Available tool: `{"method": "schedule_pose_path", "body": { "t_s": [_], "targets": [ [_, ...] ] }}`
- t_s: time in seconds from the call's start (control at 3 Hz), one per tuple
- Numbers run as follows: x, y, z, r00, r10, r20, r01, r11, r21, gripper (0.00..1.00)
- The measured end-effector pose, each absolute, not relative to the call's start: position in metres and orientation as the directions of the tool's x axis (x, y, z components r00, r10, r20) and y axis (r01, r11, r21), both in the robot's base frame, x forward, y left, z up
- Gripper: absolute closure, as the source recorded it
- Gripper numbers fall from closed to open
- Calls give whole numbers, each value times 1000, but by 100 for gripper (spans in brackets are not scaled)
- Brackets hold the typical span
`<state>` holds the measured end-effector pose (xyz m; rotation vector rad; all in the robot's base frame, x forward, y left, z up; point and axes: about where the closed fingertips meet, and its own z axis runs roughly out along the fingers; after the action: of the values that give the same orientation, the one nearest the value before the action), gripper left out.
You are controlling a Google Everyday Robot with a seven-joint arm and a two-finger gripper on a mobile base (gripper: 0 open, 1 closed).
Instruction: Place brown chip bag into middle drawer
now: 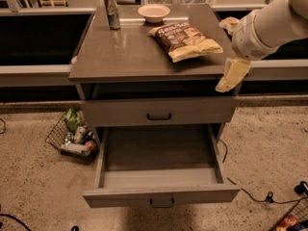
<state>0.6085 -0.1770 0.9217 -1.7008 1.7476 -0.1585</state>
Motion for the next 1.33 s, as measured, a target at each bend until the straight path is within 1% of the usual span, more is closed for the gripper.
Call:
{"method": "schedule_pose_path", "body": {
  "t_s": [0.33,0.67,1.33],
  "targets": [
    [608,-177,922,89,-921,-380,-837,137,-529,0],
    [621,-179,913,94,-919,-384,-823,145,-549,0],
    [696,-193,877,145,-890,-433,-739,194,-645,0]
  ]
}}
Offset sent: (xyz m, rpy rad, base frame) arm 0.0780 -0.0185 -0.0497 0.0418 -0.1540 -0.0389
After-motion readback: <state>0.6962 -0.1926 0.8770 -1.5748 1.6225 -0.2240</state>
